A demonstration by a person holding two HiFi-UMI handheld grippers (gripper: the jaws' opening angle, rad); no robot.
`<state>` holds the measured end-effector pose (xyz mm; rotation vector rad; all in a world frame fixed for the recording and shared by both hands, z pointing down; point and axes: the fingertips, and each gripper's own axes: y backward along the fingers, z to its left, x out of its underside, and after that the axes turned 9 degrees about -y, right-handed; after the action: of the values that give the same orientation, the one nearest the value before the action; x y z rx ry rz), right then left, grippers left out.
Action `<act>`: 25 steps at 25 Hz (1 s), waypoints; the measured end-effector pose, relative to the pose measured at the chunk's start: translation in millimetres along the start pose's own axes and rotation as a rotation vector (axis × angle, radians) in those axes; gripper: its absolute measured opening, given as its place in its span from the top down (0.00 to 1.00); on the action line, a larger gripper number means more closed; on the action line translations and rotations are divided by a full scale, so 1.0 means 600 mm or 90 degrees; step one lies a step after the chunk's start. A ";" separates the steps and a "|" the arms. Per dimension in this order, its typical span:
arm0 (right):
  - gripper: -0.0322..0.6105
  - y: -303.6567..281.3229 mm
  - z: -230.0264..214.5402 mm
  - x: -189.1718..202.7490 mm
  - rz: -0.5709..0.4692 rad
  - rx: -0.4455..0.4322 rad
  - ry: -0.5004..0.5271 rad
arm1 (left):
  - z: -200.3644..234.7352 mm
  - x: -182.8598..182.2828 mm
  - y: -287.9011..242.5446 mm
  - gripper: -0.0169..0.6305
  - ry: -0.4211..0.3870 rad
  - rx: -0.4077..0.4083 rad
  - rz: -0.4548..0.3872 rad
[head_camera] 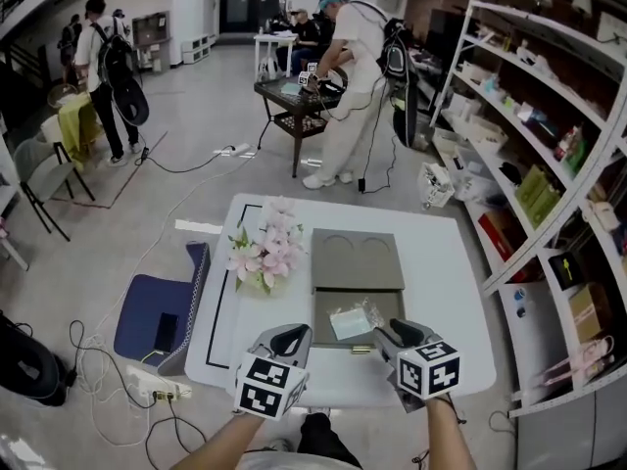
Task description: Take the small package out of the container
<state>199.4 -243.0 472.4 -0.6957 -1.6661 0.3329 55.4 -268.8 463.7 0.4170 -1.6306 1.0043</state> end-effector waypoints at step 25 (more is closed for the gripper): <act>0.63 -0.179 -0.105 0.059 0.269 -0.016 -0.066 | 0.101 0.024 -0.127 0.97 0.085 -0.069 0.047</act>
<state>229.6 -314.8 576.1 -1.0665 -1.6146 0.6577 68.2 -357.2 505.7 0.2139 -1.5803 0.9727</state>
